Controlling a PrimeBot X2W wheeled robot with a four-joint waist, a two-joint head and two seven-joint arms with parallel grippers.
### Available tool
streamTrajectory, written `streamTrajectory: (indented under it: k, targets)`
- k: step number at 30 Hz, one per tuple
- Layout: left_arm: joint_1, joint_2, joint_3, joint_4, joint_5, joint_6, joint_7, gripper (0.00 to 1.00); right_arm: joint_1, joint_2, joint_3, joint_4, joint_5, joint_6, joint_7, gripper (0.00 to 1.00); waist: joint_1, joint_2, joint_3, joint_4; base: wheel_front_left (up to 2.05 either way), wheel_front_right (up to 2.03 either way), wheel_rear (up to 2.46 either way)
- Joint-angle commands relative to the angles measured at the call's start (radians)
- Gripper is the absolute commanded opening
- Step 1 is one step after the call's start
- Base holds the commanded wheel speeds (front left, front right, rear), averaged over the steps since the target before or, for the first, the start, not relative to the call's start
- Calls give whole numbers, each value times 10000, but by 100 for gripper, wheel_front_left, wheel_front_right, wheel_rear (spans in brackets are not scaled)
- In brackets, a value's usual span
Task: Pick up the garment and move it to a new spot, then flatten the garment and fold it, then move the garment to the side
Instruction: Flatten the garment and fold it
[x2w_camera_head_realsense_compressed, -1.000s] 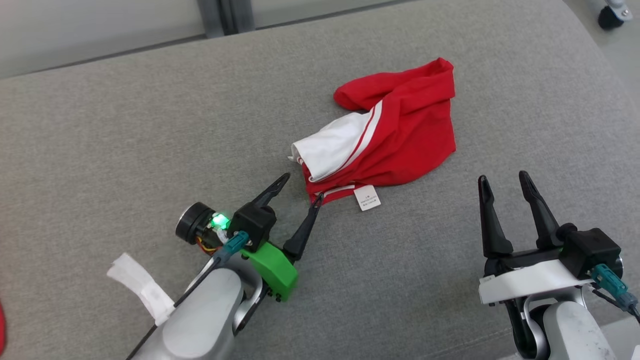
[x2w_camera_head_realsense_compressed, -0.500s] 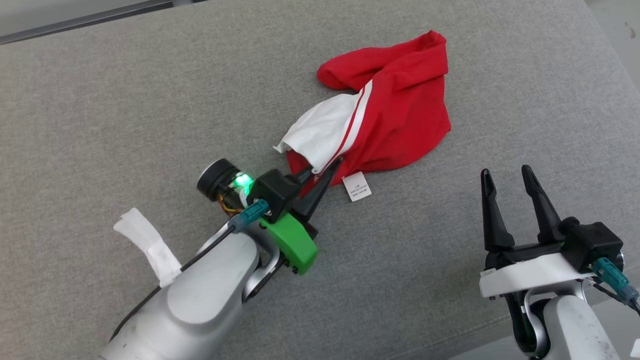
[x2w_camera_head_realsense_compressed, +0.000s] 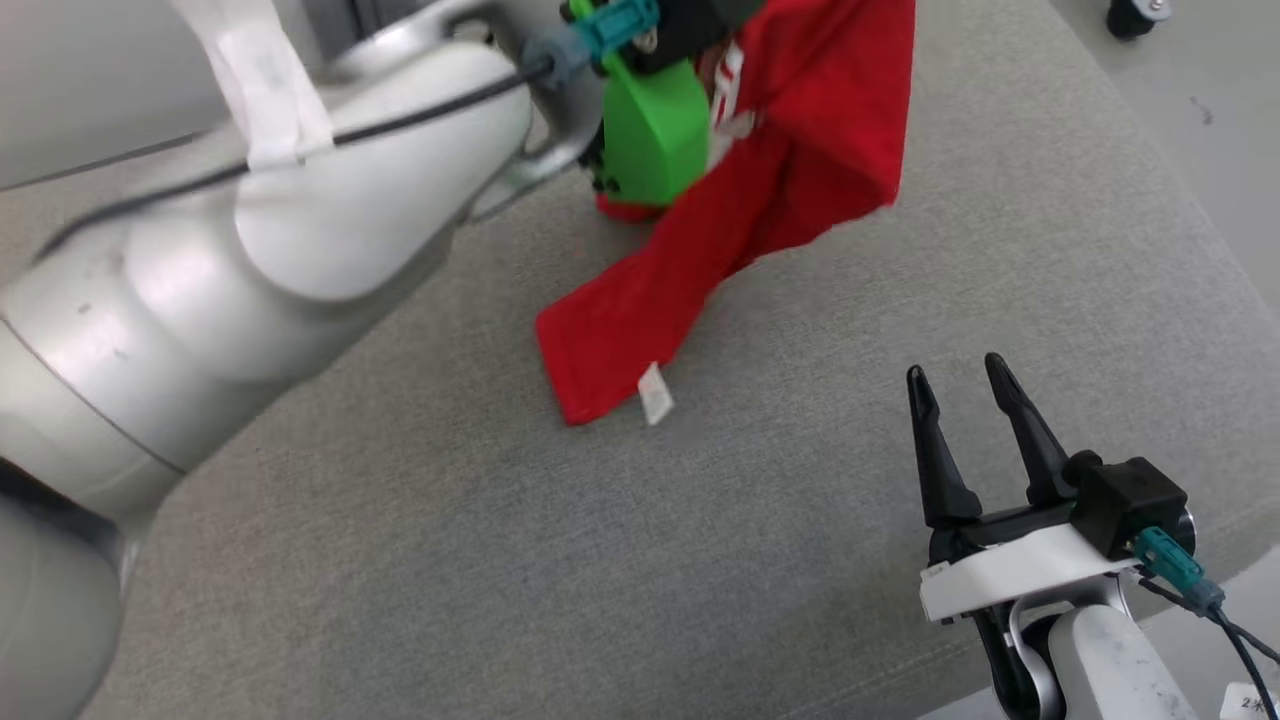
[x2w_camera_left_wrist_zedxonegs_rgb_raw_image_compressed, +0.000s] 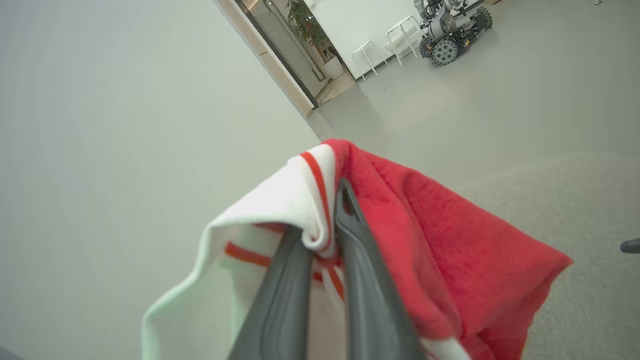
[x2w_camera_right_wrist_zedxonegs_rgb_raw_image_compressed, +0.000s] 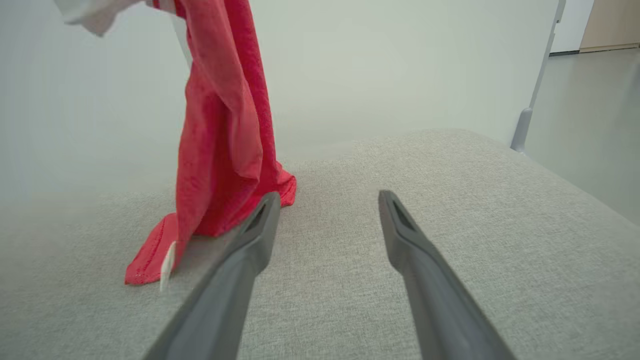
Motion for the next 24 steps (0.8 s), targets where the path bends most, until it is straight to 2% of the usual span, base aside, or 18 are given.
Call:
streamTrajectory:
  k: [1, 6, 8, 11, 14, 15, 18, 21, 24]
  targets:
    - [-510, 1, -84, 327, 64, -12, -95, 0, 150, -8, 41, 56, 19, -14, -31, 100, -1, 0, -384, -705, 0, 0, 0]
    - [-2332, -257, -111, 1421, 1017, -9, -811, 0, 424, -8, -163, 83, 23, -14, -31, 100, -1, 0, -491, -1032, 0, 0, 0]
    - [-2808, -176, -125, 1536, 2287, -2, -979, 0, 493, -5, -285, 57, 34, -14, -31, 100, -1, 0, -478, -985, 0, 0, 0]
    - [-2822, 160, -129, 1152, 2379, 1, -1043, 0, 599, -6, -574, -12, 9, -14, -31, 100, -1, 0, -413, -699, 0, 0, 0]
    - [-1744, 721, -152, -7, 2290, 1, -1039, 0, 545, -11, -935, -102, -36, -14, -31, 100, -1, 0, -309, -248, 0, 0, 0]
    - [-712, 1272, -140, -845, 2149, 3, -1043, 0, 484, -3, -1118, -135, -116, -14, -31, 100, -1, 0, -259, 77, 0, 0, 0]
    - [1156, 2102, -107, -2114, 2139, 12, -1047, 0, 357, -13, -1392, -204, -304, -14, -31, 100, -1, 0, -119, 644, 0, 0, 0]
    - [3192, 2778, -121, -3043, 2369, 169, -1048, 0, 241, -5, -1640, -254, -474, -14, -31, 100, -1, 0, -16, 1076, 0, 0, 0]
    - [5141, 3492, -98, -3511, 3128, 119, -1050, 0, 145, -11, -1720, -286, -624, -14, -31, 100, -1, 0, -3, 1382, 0, 0, 0]
